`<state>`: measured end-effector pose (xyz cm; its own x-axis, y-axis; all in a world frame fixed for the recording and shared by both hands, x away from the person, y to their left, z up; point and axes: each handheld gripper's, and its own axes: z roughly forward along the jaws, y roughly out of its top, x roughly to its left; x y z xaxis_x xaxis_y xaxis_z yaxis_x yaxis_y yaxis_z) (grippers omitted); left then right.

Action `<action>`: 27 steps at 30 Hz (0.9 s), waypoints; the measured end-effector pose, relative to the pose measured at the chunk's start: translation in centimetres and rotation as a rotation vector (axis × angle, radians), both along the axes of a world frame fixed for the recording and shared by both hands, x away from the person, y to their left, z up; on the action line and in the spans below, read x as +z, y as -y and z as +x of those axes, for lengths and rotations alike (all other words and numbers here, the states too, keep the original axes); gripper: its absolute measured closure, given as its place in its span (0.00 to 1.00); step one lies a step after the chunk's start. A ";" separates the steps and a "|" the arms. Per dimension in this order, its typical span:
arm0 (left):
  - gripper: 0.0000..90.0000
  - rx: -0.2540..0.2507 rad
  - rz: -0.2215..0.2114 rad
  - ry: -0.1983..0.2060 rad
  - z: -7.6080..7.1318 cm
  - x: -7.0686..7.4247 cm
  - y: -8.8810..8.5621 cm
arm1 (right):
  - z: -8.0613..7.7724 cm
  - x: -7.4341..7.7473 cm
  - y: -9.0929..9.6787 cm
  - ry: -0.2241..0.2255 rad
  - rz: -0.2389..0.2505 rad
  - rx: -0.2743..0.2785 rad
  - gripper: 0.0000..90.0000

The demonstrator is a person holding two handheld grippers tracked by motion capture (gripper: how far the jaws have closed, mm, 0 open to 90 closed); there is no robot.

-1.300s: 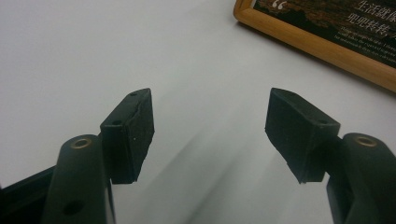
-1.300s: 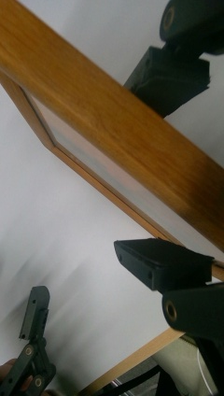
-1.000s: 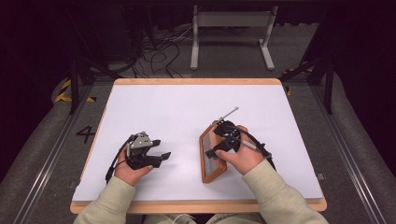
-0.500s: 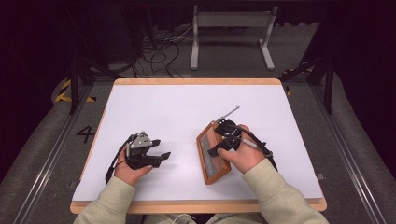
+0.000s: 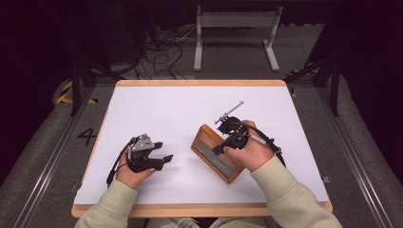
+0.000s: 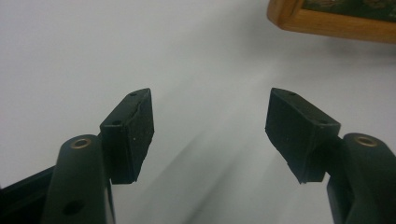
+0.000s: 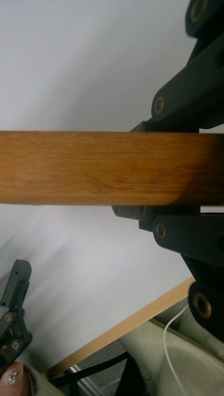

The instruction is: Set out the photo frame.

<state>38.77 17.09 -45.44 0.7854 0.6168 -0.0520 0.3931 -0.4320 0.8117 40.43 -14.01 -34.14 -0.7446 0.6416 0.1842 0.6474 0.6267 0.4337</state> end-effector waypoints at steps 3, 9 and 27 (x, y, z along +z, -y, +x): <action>0.37 0.003 0.001 -0.003 0.0 -0.1 -0.1 | 0.2 1.0 0.0 0.032 -0.044 0.118 0.82; 0.37 0.010 0.001 -0.006 -0.1 -0.2 -0.3 | 0.3 2.1 0.0 0.067 -0.079 0.277 0.82; 0.37 0.012 0.001 -0.006 -0.2 -0.2 -0.4 | 2.5 -1.1 -1.3 0.042 -0.192 0.645 0.82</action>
